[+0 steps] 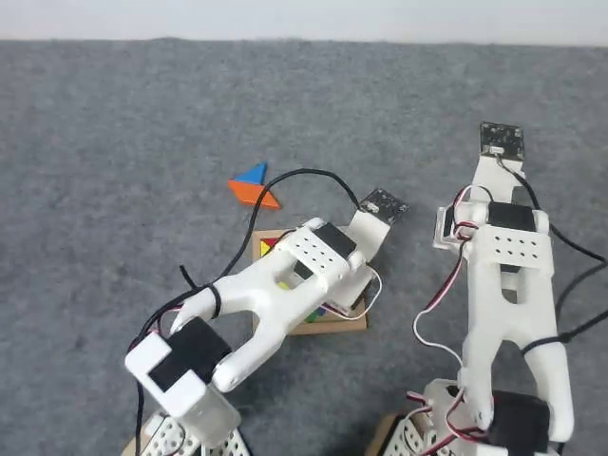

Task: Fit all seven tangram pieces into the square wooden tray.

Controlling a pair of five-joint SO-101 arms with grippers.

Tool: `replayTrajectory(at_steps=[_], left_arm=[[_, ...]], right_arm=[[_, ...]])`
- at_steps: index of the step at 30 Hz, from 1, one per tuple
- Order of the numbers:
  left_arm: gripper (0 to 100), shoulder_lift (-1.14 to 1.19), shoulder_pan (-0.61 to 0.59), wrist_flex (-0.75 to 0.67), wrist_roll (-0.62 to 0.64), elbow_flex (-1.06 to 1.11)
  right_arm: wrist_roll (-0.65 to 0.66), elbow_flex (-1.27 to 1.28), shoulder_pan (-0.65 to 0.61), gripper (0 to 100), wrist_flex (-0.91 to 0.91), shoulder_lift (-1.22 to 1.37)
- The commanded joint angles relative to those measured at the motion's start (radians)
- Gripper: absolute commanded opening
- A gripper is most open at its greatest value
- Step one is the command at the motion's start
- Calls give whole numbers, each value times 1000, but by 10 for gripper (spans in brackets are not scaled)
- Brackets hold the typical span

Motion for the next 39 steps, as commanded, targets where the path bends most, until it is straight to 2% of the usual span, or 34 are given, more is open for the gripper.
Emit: replayTrajectory(at_steps=[1, 6, 16, 21, 25, 30, 39], left_arm=[[69, -5, -11, 0, 12, -38], [153, -6, -11, 17, 12, -45], [155, -12, -8, 86, 12, -99], [155, -152, -3, 117, 12, -61], [159, -265, 5, 66, 12, 28], [160, -252, 91, -25, 14, 104], [156, -209, 114, 0, 14, 65]], right_arm=[[-8, -35, 8, 9, 13, -51], [-6, -35, 8, 9, 13, -51], [-5, -35, 12, 9, 10, -51], [-5, -35, 15, 9, 7, -54], [-3, -38, 47, 9, 4, -59], [-3, -41, 53, 9, 4, -59], [-3, -41, 54, 9, 4, -61]])
